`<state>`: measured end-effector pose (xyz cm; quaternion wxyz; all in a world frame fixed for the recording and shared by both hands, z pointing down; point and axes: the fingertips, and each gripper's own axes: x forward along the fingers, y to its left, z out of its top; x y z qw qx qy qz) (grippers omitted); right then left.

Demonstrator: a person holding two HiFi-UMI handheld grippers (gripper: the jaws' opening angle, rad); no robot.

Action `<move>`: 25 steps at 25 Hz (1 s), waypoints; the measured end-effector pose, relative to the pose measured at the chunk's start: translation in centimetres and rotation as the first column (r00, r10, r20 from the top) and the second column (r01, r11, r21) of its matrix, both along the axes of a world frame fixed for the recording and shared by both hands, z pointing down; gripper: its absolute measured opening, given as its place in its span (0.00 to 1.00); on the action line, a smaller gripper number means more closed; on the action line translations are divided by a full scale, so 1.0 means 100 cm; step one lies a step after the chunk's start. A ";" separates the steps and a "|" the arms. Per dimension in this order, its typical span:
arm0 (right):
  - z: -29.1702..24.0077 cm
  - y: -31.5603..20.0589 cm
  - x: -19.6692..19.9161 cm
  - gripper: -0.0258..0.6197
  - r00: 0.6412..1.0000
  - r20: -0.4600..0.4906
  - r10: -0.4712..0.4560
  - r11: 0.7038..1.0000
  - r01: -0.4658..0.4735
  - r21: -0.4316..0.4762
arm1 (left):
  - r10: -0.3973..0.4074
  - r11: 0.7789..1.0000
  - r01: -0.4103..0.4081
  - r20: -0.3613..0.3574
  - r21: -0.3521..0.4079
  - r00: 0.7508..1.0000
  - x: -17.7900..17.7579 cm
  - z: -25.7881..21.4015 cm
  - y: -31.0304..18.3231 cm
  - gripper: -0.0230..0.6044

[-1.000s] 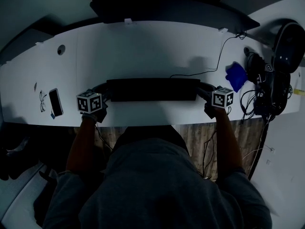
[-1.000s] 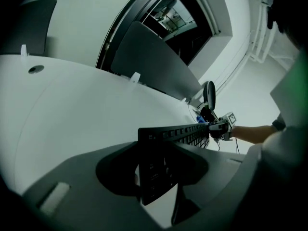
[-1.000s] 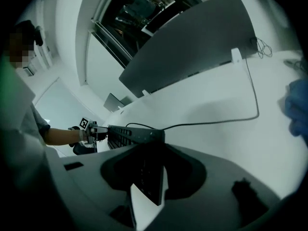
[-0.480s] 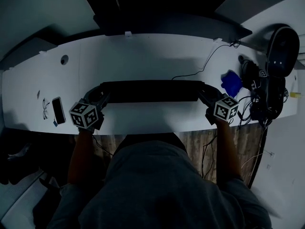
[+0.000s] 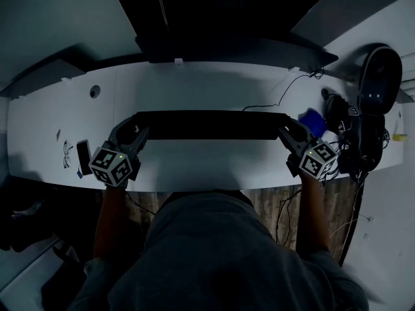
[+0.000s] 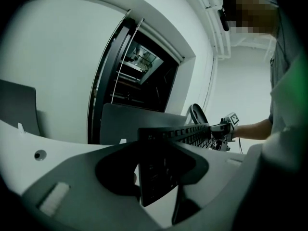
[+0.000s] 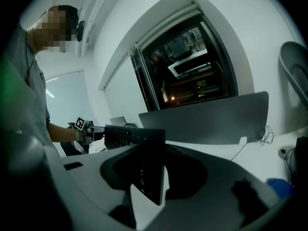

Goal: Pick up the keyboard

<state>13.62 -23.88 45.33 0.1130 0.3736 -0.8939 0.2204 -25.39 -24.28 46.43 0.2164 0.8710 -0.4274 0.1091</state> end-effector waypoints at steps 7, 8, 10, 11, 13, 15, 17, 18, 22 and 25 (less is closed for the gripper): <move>-0.029 0.000 0.007 0.27 1.000 -0.004 0.011 0.997 -0.011 0.078 | -0.020 0.994 0.022 -0.023 0.104 1.000 0.006 -0.032 -0.003 0.33; -0.034 0.000 0.005 0.27 1.000 -0.005 0.009 0.996 -0.009 0.086 | -0.014 0.993 0.016 -0.017 0.113 1.000 0.005 -0.035 -0.003 0.33; -0.041 0.001 0.003 0.27 1.000 -0.006 0.008 0.995 -0.007 0.098 | -0.006 0.992 0.008 -0.013 0.127 1.000 0.005 -0.042 0.000 0.33; -0.044 0.002 0.003 0.27 1.000 -0.005 0.010 0.994 -0.009 0.104 | -0.008 0.991 0.010 -0.020 0.134 1.000 0.006 -0.046 0.001 0.33; -0.049 0.005 0.006 0.27 1.000 0.000 0.017 0.993 -0.017 0.121 | -0.014 0.988 0.018 -0.023 0.155 1.000 0.006 -0.054 0.004 0.33; -0.056 0.006 0.007 0.27 1.000 -0.001 0.019 0.990 -0.019 0.142 | -0.014 0.984 0.017 -0.016 0.175 1.000 0.005 -0.062 0.006 0.33; -0.064 0.006 0.006 0.27 1.000 -0.001 0.014 0.988 -0.014 0.157 | -0.017 0.982 0.020 -0.018 0.190 1.000 0.005 -0.069 0.008 0.33; -0.068 0.007 0.005 0.27 1.000 0.000 0.010 0.987 -0.010 0.161 | -0.020 0.980 0.024 -0.020 0.196 1.000 0.005 -0.074 0.009 0.33; -0.081 0.011 0.004 0.27 1.000 -0.003 0.002 0.983 -0.002 0.182 | -0.022 0.975 0.027 -0.025 0.222 0.999 0.009 -0.089 0.014 0.33; -0.087 0.014 0.004 0.27 1.000 -0.006 0.006 0.980 -0.004 0.199 | -0.025 0.970 0.031 -0.031 0.242 0.999 0.007 -0.093 0.016 0.33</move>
